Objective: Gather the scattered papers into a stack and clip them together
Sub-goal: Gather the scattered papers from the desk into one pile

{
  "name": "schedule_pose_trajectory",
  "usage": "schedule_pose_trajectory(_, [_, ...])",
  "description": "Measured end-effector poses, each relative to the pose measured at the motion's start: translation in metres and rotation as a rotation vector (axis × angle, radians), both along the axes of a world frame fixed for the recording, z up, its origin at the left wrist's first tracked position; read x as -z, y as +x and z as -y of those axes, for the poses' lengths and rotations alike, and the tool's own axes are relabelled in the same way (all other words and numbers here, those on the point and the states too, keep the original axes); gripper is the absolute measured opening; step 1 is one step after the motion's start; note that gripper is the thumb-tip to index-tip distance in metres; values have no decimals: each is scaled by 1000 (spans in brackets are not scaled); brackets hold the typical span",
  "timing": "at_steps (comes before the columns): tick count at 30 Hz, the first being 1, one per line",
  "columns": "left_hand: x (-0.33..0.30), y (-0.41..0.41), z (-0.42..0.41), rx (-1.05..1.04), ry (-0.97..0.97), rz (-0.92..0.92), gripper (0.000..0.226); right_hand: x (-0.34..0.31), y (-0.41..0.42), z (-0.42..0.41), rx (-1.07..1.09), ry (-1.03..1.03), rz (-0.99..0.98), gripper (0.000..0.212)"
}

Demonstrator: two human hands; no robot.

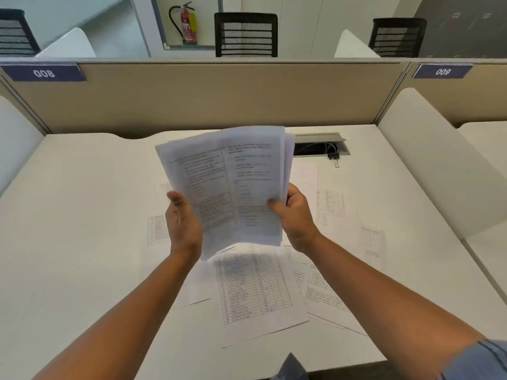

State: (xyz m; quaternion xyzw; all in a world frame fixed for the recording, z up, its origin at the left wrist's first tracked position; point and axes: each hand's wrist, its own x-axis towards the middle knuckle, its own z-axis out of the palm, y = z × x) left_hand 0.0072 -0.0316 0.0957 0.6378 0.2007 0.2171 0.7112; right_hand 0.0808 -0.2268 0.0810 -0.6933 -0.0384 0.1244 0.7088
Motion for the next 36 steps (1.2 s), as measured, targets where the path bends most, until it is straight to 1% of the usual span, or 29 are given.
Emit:
schedule_pose_trajectory(5, [17,-2,-3,-100,-10,-86,75,12,-6,-1,-52,-65,-23,35])
schedule_pose_trajectory(10, [25,-2,-2,-143,22,-103,61,20,-10,-3,-78,-89,-53,36])
schedule_pose_trajectory(16, [20,5,-3,-224,38,-78,54,16,-8,-2,-88,-26,-51,37])
schedule_pose_trajectory(20, [27,2,-1,-205,-35,-119,53,23,-12,-2,-107,0,-116,31])
schedule_pose_trajectory(23, [31,1,-1,-206,-84,-144,49,24,-14,-3,-123,-5,-131,33])
schedule_pose_trajectory(25, [29,2,-3,-204,-90,-163,45,22,-14,-3,-129,-3,-118,33])
schedule_pose_trajectory(28, [29,4,-9,-242,-98,-167,39,17,-13,-3,-141,-8,-107,39])
schedule_pose_trajectory(30, [31,4,-11,-269,-60,-182,37,18,-14,-2,-157,-26,-104,39])
schedule_pose_trajectory(32, [34,3,-12,-270,-39,-189,37,20,-15,-1,-163,-34,-99,39])
schedule_pose_trajectory(36, [32,1,-12,-240,-69,-152,42,21,-17,-3,-150,-43,-75,33])
